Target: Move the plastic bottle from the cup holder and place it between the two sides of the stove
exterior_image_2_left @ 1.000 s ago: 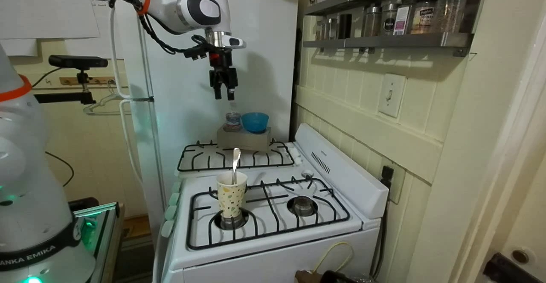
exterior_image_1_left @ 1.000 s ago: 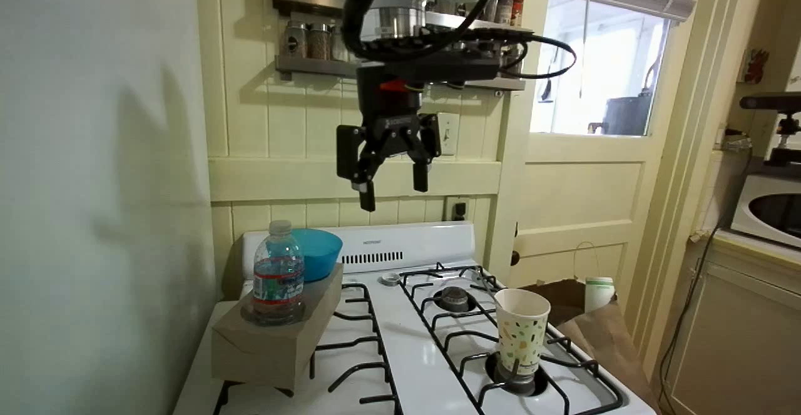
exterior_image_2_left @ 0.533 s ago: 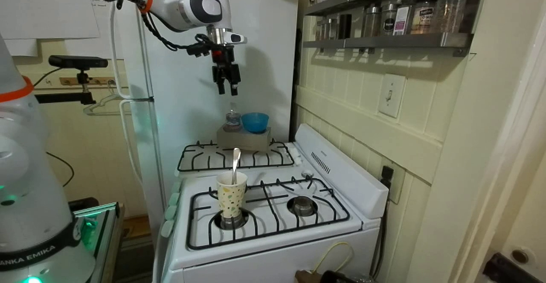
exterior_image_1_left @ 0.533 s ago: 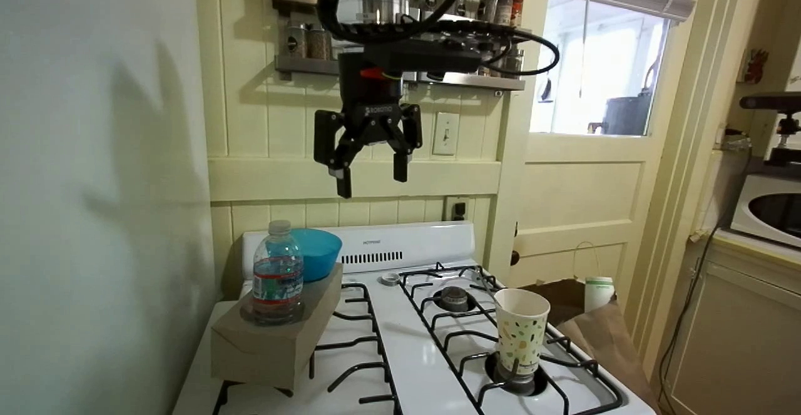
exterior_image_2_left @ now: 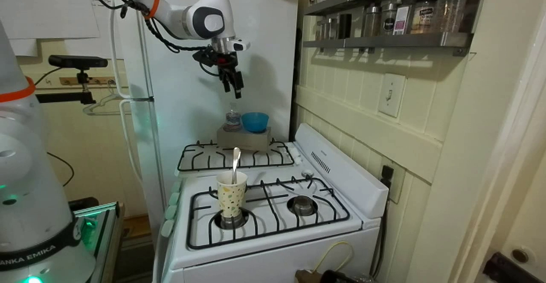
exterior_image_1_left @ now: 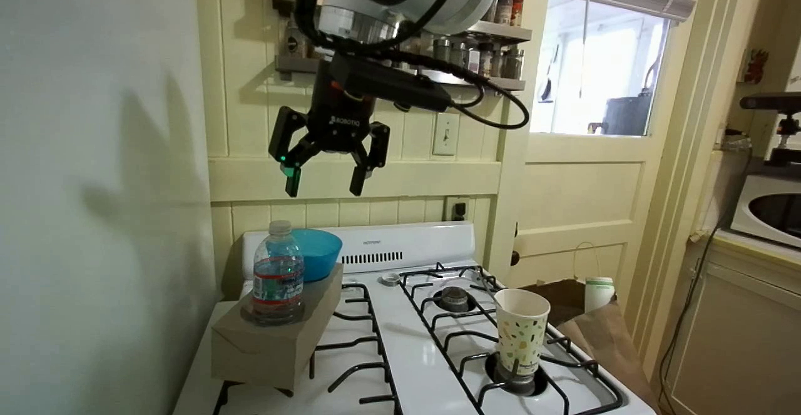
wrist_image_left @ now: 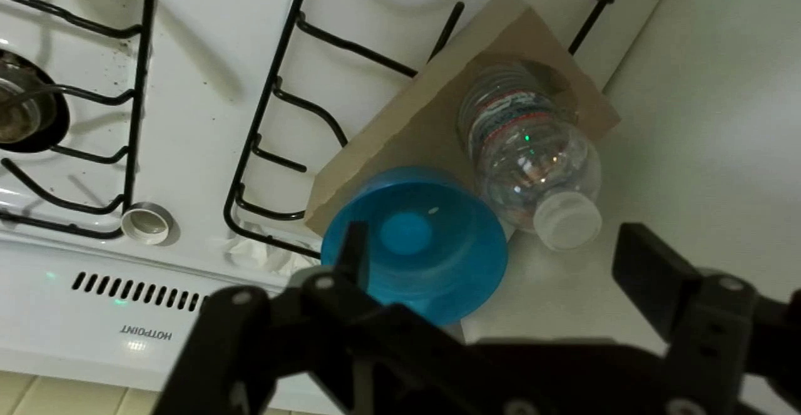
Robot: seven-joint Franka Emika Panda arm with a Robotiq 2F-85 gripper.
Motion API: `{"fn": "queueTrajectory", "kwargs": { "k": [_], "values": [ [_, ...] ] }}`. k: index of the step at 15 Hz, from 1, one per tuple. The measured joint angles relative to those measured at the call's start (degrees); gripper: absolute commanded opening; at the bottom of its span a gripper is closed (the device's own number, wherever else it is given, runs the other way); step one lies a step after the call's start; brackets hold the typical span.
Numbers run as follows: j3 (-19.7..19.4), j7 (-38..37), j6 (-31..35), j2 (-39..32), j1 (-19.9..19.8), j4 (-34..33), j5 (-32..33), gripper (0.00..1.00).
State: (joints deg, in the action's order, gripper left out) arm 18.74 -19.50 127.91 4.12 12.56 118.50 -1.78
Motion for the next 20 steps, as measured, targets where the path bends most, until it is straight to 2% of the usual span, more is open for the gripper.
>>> {"fn": "queueTrajectory", "kwargs": {
  "k": [3, 8, 10, 11, 12, 13, 14, 15, 20],
  "values": [
    [0.1, 0.0, -0.1, -3.3, 0.9, -1.5, 0.9, 1.0],
    [0.1, -0.2, -3.4, -10.2, 3.4, -8.4, 6.5, 1.0],
    [0.1, 0.3, -5.2, -12.6, 4.4, -11.2, 7.2, 0.89],
    [0.1, 0.4, -6.2, -13.6, 4.9, -12.5, 7.4, 0.88],
    [0.1, 0.4, -7.3, -14.4, 5.4, -13.7, 7.6, 0.81],
    [0.0, 0.4, -8.3, -15.0, 5.9, -14.7, 7.8, 0.64],
    [-0.2, 0.4, -9.2, -15.5, 6.3, -15.6, 7.9, 0.58],
    [-0.3, 0.4, -10.0, -15.9, 6.6, -16.3, 8.1, 0.56],
    [-1.1, 0.4, -12.3, -17.1, 7.8, -18.8, 9.2, 0.16]
  ]
}}
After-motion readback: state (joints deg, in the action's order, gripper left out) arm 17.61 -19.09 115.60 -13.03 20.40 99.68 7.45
